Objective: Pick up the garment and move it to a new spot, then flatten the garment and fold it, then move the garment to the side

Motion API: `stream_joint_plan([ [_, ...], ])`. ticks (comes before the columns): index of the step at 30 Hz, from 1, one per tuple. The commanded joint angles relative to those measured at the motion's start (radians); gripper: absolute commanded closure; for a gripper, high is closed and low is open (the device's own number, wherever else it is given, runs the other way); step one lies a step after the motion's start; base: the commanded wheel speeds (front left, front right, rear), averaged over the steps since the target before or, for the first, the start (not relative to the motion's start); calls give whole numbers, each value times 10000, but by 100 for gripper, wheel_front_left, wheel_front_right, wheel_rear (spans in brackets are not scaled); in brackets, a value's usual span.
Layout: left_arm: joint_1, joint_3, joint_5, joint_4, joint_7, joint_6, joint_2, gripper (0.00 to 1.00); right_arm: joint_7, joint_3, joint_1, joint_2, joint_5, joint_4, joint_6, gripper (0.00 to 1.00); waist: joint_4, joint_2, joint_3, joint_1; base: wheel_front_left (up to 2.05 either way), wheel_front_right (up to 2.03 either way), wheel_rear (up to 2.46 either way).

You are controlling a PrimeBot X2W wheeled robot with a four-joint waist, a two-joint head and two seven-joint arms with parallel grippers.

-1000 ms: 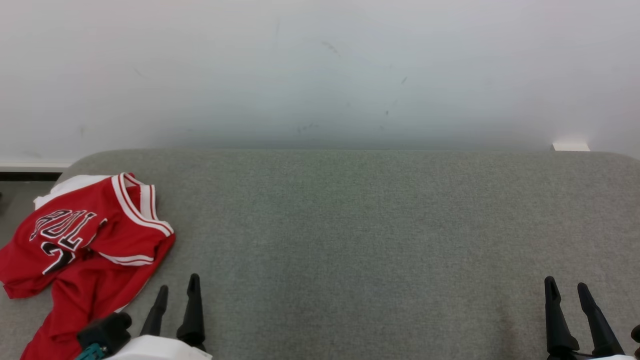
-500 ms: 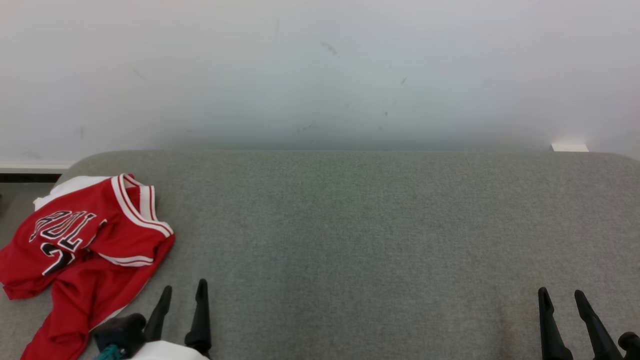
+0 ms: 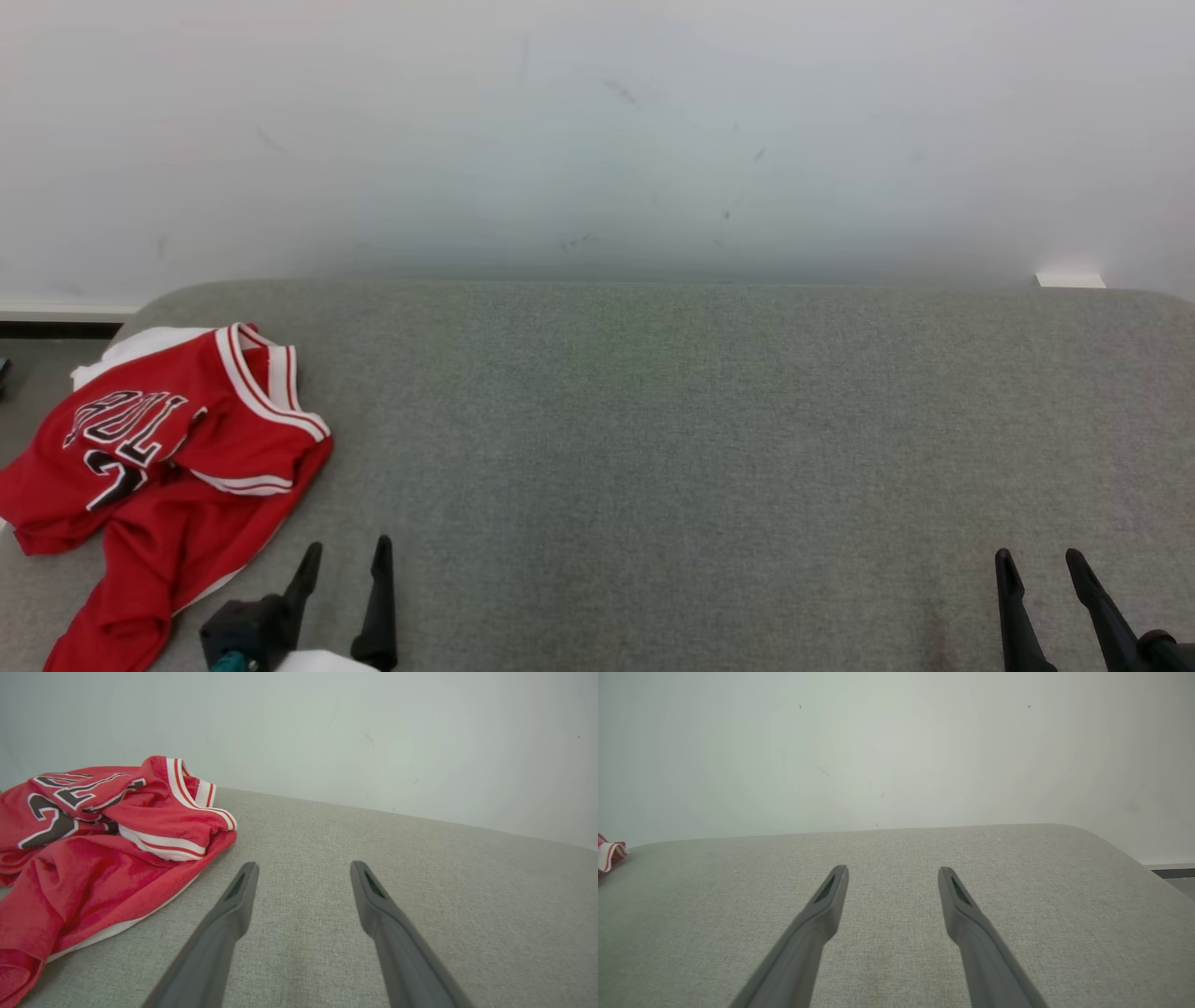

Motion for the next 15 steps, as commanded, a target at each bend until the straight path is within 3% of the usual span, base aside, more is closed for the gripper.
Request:
stream_joint_plan([
  [1,91,-13,283,31,-81,-17,62,0,-76,2,46,-80,-177,8,-16,0,5,0,-2,0,0,0,0],
  [15,155,54,838,529,-356,-290,-177,0,-354,57,195,-69,-491,346,-19,0,3,0,-36,0,0,0,0],
])
